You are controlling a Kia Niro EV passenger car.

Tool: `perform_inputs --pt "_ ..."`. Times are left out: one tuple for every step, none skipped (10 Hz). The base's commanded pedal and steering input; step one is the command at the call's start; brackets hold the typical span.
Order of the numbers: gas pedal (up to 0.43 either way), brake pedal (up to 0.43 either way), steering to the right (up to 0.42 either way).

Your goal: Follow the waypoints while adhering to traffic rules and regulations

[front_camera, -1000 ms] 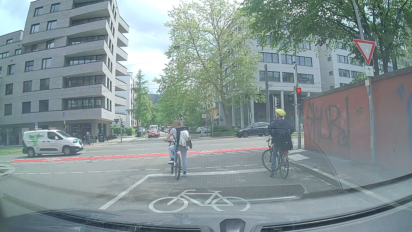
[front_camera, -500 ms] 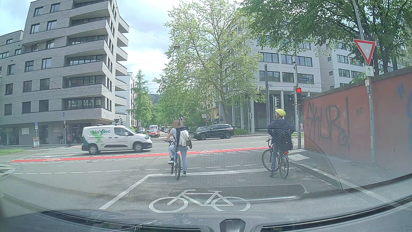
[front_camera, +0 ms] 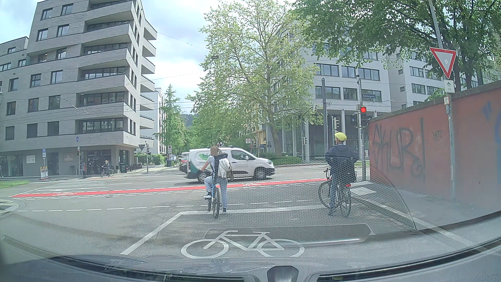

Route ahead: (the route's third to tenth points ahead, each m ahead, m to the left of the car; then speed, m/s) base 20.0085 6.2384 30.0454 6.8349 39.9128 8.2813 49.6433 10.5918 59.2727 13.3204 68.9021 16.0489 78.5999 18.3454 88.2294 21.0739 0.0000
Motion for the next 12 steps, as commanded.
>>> perform_inputs --pt "0.000 0.262 -0.016" --pt "0.000 0.262 -0.015" --pt "0.000 0.262 -0.016" --pt "0.000 0.262 -0.015" --pt "0.000 0.262 -0.016" --pt "0.000 0.262 -0.015" --pt "0.000 0.262 -0.015" --pt "0.000 0.256 -0.015" --pt "0.000 0.262 -0.015" --pt "0.000 0.262 -0.016" --pt "0.000 0.262 -0.016" --pt "0.000 0.262 -0.015"
